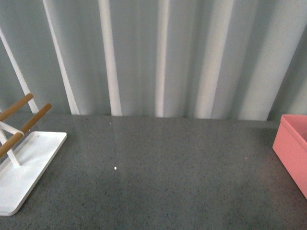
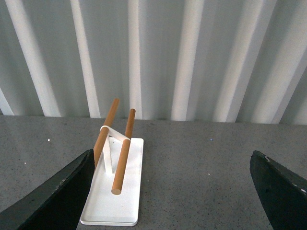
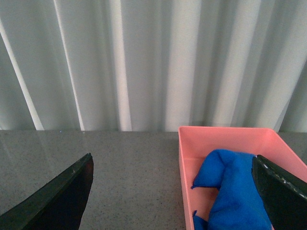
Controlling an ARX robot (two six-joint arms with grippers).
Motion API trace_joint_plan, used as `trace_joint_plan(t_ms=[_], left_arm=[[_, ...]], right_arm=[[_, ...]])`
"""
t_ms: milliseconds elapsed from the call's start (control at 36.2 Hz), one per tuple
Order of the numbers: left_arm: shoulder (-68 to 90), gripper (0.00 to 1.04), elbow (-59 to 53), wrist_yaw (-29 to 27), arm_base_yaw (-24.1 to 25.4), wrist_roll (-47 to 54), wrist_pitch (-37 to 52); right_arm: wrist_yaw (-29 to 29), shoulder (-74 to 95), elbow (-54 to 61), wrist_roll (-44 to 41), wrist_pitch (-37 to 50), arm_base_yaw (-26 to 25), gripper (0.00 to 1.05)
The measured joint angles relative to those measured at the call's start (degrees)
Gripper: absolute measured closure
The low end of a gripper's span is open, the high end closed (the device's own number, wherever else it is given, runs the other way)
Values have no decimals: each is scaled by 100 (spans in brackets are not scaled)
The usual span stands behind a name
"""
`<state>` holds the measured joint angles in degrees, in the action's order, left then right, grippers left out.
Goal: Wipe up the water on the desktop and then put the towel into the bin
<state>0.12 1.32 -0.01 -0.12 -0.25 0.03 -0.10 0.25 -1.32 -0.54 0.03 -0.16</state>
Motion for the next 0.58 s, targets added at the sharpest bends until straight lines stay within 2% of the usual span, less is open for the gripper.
trace_joint_plan(t_ms=[580], left_arm=[[0, 7, 0, 0, 0, 0, 0]], right_arm=[[0, 0, 0, 0, 0, 0, 7]])
